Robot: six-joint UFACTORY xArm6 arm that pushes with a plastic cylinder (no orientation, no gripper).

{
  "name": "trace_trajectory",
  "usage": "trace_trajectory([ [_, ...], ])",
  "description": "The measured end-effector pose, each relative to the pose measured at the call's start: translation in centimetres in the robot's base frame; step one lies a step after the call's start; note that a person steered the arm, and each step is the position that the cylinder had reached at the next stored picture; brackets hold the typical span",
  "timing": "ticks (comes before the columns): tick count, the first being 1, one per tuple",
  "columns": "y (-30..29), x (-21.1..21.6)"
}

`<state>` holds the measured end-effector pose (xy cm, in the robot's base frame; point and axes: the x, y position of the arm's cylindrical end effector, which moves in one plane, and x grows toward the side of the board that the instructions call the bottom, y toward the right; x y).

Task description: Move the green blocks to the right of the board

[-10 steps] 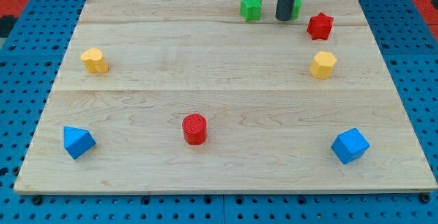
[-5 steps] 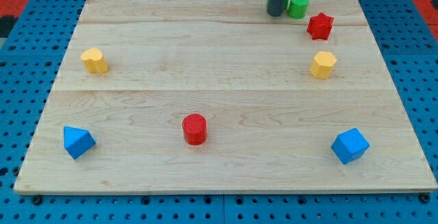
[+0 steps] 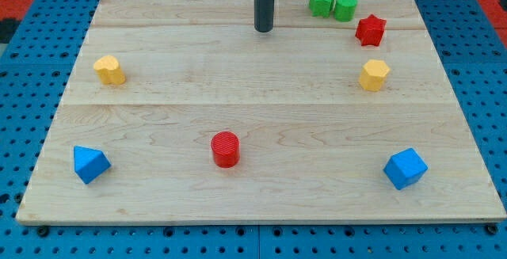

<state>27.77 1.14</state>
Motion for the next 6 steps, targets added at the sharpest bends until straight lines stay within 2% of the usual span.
trace_trajectory([
  [1, 0.5, 3.7],
  [2, 2.9, 9.3],
  [3, 6.1, 12.3],
  [4, 11.2, 18.7],
  [5, 21.9, 20.1],
  [6, 27.1, 17.4],
])
